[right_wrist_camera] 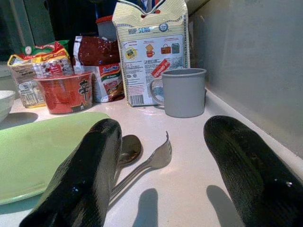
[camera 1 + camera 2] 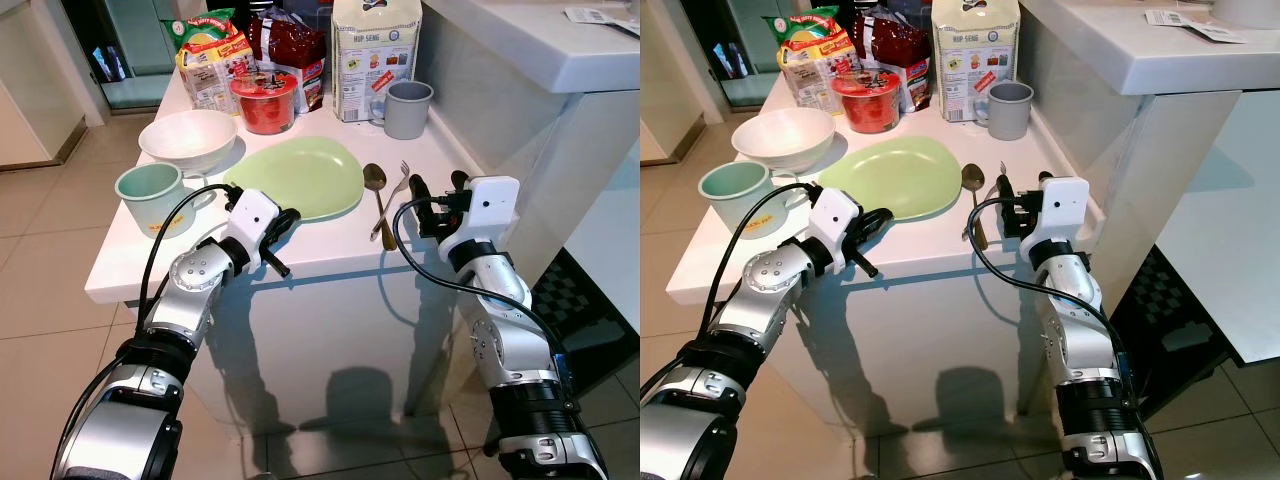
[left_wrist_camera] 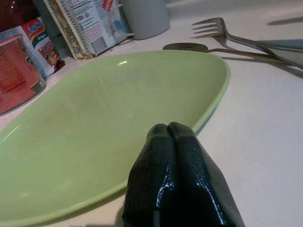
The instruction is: Setting the table
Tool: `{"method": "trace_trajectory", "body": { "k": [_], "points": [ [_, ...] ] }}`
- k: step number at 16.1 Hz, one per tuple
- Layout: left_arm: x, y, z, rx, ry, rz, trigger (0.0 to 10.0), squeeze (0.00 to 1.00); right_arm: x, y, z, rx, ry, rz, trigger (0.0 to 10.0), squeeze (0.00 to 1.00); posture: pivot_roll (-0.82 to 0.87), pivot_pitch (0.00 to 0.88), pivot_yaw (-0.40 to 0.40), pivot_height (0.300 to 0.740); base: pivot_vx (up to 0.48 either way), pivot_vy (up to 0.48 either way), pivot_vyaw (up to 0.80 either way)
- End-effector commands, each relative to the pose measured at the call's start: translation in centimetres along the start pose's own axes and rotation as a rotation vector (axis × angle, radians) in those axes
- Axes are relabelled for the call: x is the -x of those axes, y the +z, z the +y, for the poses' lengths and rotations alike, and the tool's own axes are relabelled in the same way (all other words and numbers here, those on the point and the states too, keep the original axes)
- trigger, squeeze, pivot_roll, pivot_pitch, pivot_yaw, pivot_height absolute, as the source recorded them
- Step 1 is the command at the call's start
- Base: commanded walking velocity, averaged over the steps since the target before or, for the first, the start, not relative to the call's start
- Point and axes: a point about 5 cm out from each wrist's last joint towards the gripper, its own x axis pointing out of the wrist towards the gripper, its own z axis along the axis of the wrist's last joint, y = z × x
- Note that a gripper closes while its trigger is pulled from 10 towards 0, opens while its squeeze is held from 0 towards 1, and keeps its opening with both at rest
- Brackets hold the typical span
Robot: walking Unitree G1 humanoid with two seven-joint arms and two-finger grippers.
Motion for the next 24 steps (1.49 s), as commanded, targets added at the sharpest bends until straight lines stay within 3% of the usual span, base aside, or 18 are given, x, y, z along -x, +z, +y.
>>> {"method": "trace_trajectory", "body": {
  "k": [1,8,16,19,21,22,23,24],
  "points": [
    [1.0,-4.4,-2.4,0.041,-0.108,0.205,0.0,0.00,0.0,0.2,0.4,0.001,0.015,0.000,10.0,0.00,-0.01,0.000,0.056,0.740,0.000,0.000,0.00],
    [1.5,-6.0,-3.9,0.042,-0.180,0.274,0.0,0.00,-0.5,0.3,0.1,0.004,0.042,0.028,10.0,0.00,-0.01,0.000,0.059,0.740,0.000,0.000,0.00],
    [1.8,-6.9,-5.3,0.029,-0.246,0.304,0.0,0.00,0.2,-0.4,0.6,0.000,0.048,0.060,10.0,0.00,-0.01,0.000,0.065,0.740,0.000,0.000,0.00],
    [1.5,-6.4,-4.7,0.023,-0.198,0.281,0.0,0.00,0.3,-0.7,0.5,0.004,0.047,0.071,10.0,0.00,-0.01,0.000,0.063,0.740,0.000,0.000,0.00],
    [1.1,-5.3,-3.8,0.077,-0.154,0.228,0.0,0.00,0.4,-0.8,0.6,0.006,0.048,0.076,10.0,0.00,-0.01,0.000,0.064,0.740,0.000,0.000,0.00],
    [1.0,-5.0,-3.4,0.053,-0.137,0.216,3.9,0.00,0.4,-0.9,0.6,0.006,0.048,0.078,10.0,0.00,-0.01,0.000,0.063,0.740,0.000,0.000,0.00],
    [0.8,-4.1,-2.6,0.002,-0.112,0.179,4.5,0.00,0.5,-1.0,0.8,0.009,0.052,0.083,10.0,0.00,-0.01,0.000,0.062,0.740,0.000,0.000,0.00],
    [0.8,-3.7,-2.3,-0.012,-0.110,0.158,10.0,0.00,0.6,-1.1,0.9,0.010,0.058,0.086,10.0,0.00,-0.01,0.000,0.062,0.740,0.000,0.000,0.00]
  ]
}}
